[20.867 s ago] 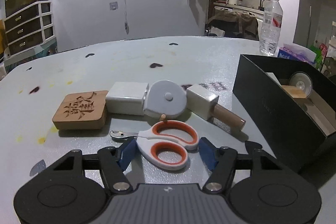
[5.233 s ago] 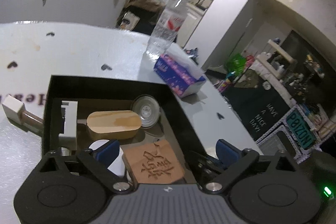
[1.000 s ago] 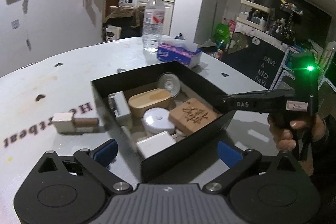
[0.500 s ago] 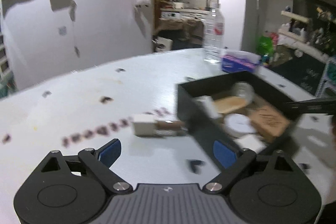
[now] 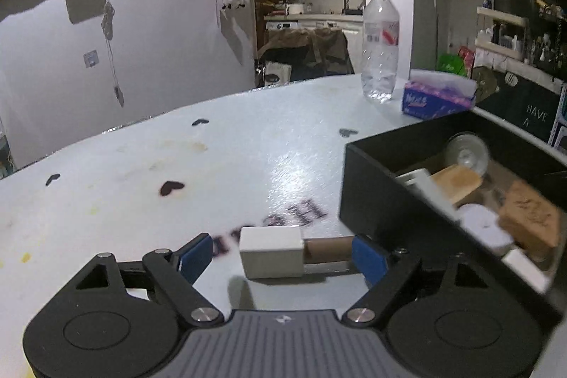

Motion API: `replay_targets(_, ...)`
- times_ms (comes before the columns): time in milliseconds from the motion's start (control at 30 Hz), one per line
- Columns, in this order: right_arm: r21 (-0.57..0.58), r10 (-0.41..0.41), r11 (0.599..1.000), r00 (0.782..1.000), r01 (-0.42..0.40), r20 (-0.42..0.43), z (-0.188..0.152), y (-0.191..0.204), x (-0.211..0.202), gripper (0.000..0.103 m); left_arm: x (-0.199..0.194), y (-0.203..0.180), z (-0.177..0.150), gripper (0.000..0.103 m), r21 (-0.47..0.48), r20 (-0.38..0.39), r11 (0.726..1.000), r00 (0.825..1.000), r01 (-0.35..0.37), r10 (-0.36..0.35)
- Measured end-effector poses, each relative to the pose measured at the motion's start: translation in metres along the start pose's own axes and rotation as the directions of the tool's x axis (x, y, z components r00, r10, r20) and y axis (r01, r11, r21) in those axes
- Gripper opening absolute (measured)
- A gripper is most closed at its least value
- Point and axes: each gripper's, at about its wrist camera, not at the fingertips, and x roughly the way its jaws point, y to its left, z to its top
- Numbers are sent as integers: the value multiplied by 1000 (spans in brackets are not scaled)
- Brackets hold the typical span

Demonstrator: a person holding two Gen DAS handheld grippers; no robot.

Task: Organize rigid objects
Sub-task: 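Move the left gripper to the white block with wooden handle and grasp it, then carry the white-and-wood object with the left gripper into the box and release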

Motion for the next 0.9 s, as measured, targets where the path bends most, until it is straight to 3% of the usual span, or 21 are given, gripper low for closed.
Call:
replay_targets(67,-1,0,1000,1000,0,-2,0,0,1,8,6,5,-1,79,-26,-3,1000,1000,8,-8)
replay_targets(233,-1,-2,1000,1000,2,-6,0,1,2,9,9,20,-7,40,-121,-8,992,999,30,-31)
replay_targets(467,3,-6,1000,1000,6,-8,0,1,3,9,4,20,-11,40,-155,-3,988,1000,11,-12)
replay_targets(600,-1,-9,1000,1000,9,-8,0,1,3,8,-6,19,-17,40,-224,4,974,1000,-15,16)
replay_targets(733,-10,-16,1000,1000,16,-8,0,2,3,7,-32,9,-23,40,-281,56,959,997,-36,54)
replay_targets(900,-4,-28,1000,1000,28,0,-1,4,3,6,-77,-5,-11,40,-308,180,950,984,61,-5)
